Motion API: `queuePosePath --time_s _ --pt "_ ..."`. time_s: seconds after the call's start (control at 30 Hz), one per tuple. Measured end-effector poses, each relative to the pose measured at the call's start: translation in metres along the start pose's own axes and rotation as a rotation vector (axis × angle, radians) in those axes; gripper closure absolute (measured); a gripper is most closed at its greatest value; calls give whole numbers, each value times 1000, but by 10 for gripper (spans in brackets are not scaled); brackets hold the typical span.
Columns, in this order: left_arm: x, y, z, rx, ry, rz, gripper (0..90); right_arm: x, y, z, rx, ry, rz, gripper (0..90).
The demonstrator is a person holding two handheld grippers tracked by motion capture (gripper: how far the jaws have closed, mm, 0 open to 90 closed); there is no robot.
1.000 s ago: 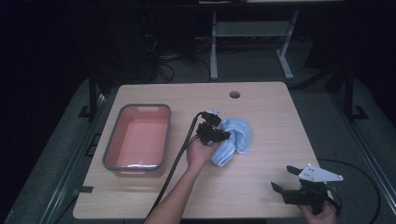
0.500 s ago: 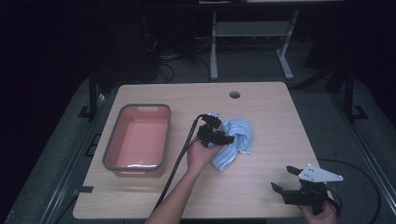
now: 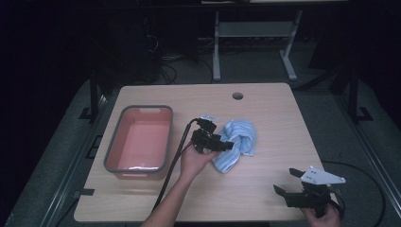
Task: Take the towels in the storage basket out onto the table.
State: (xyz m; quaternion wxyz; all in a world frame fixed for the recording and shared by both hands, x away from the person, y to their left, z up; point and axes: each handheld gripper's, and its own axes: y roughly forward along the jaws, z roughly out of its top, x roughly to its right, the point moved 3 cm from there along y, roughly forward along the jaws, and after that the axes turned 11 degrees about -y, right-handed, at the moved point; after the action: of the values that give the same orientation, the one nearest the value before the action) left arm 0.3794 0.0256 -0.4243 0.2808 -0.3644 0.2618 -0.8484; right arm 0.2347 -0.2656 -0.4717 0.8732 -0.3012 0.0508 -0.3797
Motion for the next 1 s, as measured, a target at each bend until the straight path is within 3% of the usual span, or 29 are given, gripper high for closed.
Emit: queuePosePath --time_s 0.23,1.0 --pt "2 -6 -10 -29 4 -25 314 0 1 0 -8 5 1 144" --pt "7 -16 -37 -27 22 -48 307 -1 4 1 -21 -6 -1 144"
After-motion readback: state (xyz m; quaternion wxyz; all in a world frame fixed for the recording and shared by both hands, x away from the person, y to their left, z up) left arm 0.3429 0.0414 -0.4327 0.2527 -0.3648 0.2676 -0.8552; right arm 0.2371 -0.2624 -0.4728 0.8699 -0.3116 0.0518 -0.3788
